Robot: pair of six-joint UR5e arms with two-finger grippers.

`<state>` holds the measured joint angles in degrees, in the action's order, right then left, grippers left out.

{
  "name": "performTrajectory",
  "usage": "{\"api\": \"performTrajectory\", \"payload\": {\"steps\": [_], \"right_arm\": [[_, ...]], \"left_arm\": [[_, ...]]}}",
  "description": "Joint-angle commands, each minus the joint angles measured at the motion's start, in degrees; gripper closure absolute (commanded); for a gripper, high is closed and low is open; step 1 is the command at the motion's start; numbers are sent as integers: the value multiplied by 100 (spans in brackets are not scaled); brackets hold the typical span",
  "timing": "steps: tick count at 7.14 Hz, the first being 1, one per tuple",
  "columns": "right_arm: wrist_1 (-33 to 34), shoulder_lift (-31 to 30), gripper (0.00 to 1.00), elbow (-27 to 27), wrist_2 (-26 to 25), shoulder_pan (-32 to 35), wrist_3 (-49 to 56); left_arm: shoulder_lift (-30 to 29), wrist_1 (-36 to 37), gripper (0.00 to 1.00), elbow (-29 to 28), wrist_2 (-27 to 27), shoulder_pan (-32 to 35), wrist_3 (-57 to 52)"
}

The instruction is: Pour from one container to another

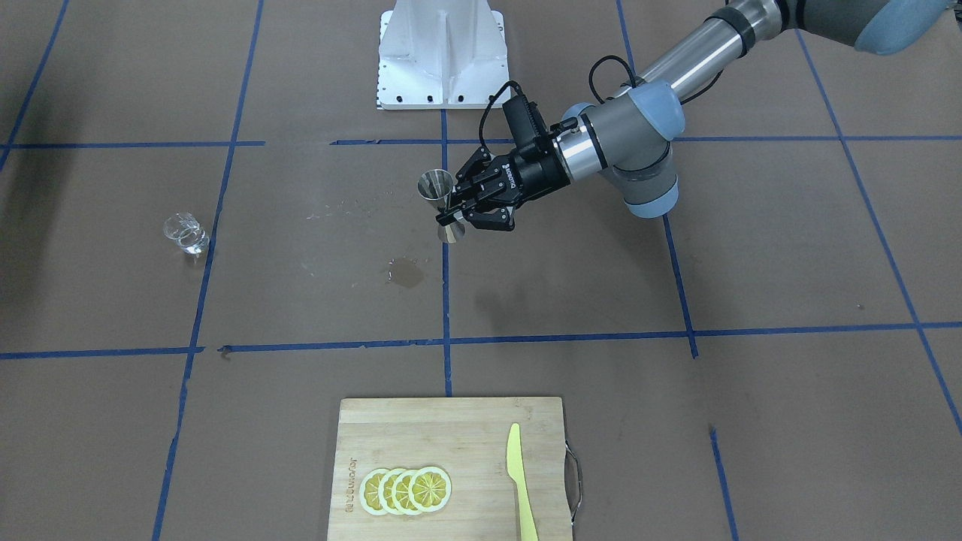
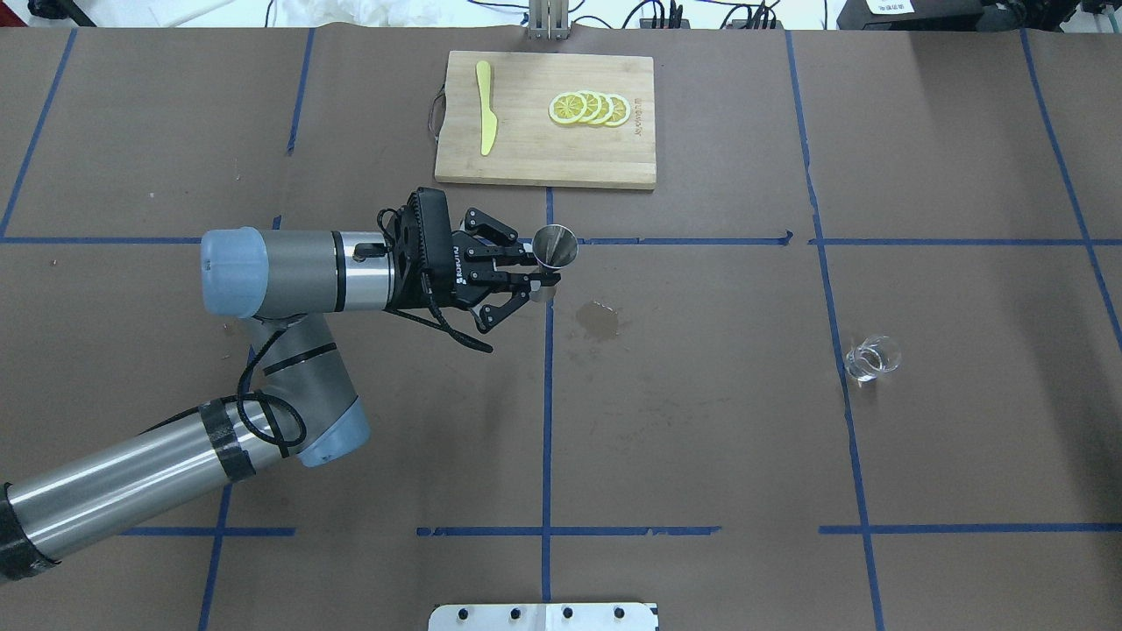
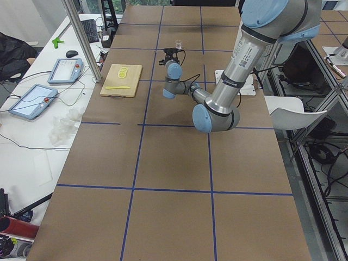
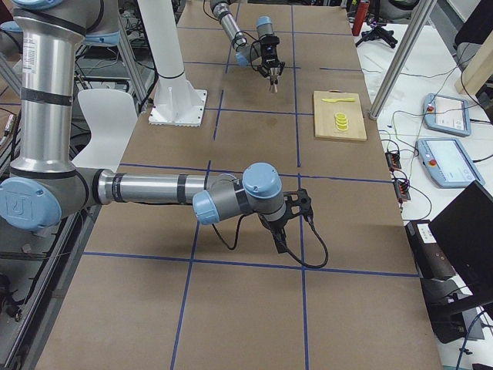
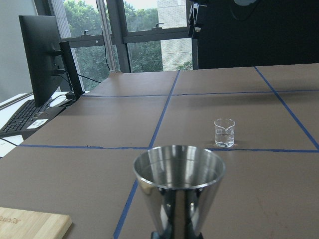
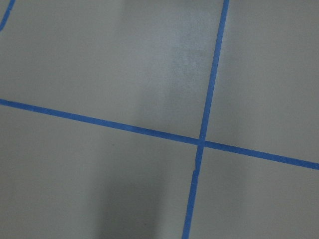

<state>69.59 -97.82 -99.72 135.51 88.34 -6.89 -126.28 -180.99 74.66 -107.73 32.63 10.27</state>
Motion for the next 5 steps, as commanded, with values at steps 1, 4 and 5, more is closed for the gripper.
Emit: {"api": "performTrajectory", "payload": {"steps": [1, 4, 5], "right_arm": [[19, -139, 0, -868, 151, -53, -1394], [37, -193, 0, -2012, -224, -1191, -3232], [37, -193, 0, -2364, -653, -1779, -3979]], "left_arm": [[-2, -7, 100, -4, 33, -20, 1], [7, -7, 100, -4, 33, -29, 10], [16, -7, 100, -4, 33, -29, 1]]}}
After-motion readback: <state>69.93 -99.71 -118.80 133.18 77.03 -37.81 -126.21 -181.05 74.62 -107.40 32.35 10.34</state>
